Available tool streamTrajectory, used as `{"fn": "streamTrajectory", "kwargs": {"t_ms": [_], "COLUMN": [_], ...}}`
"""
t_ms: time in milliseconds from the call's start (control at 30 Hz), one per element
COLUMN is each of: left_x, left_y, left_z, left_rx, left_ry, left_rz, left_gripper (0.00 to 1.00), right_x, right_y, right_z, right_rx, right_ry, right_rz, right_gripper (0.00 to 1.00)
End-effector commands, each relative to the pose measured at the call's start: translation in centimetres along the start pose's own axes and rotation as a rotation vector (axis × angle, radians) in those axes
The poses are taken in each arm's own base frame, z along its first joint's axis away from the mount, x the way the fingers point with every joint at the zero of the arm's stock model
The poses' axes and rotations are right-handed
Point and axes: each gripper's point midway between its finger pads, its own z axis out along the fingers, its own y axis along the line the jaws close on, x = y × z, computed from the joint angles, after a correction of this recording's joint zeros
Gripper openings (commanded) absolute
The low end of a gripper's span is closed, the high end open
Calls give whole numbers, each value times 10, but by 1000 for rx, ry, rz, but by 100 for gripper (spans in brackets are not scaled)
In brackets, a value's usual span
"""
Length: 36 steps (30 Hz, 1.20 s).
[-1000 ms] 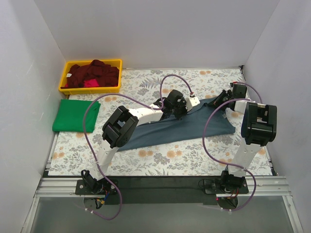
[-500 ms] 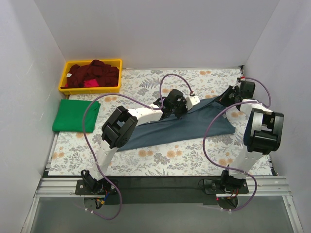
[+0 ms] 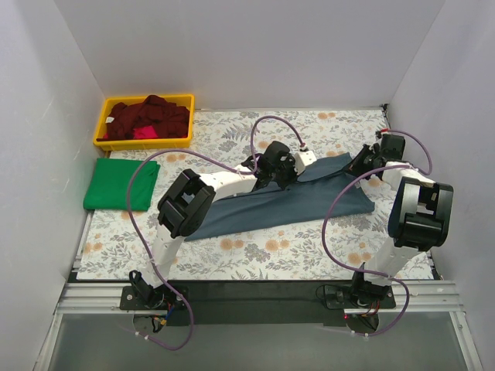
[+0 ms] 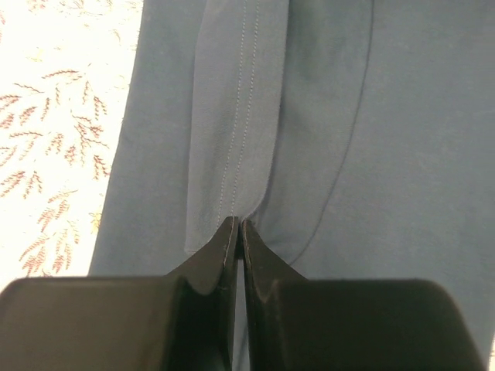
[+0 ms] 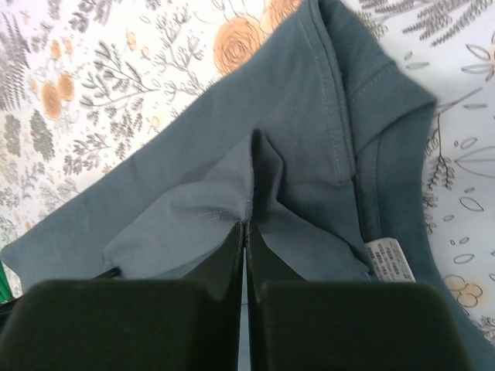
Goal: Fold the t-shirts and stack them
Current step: Fold the tshirt
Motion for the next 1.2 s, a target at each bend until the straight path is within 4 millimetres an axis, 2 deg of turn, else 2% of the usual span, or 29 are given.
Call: {"fn": "streamTrajectory", "kwargs": {"t_ms": [0, 333, 600, 733, 767, 867, 900, 1033, 1167], "left_x": [-43, -37, -2, 5, 5, -2, -5, -28, -59], "left_y": [-5, -24, -28, -28, -29, -28, -27, -21, -14], "left_z": [-30, -33, -18, -13, -14, -18, -19, -31, -47], "left_rx": [20, 100, 94, 88, 91, 86, 82, 56, 24], "left_ry": [-77, -60, 17, 33, 34, 21, 16, -27, -96], "left_rz": [-15, -105, -164, -177, -181, -186, -187, -197, -234], "left_gripper": [0, 0, 0, 8, 9, 18, 28, 50, 52], "right_x": [-3, 10, 22, 27, 26, 20, 19, 0, -12], "right_y": [-2, -17, -31, -34, -32, -24, -18, 4, 29], "right_z": [-11, -7, 2, 5, 4, -1, -2, -16, -25], "right_rx": [24, 76, 107, 107, 104, 75, 53, -5, -101], "right_ry": [-19, 13, 49, 67, 63, 50, 49, -6, -47], "right_rz": [-32, -31, -27, -29, -31, -49, -54, -83, -97], "right_gripper": [1, 1, 1, 1, 4, 20, 23, 41, 50]}}
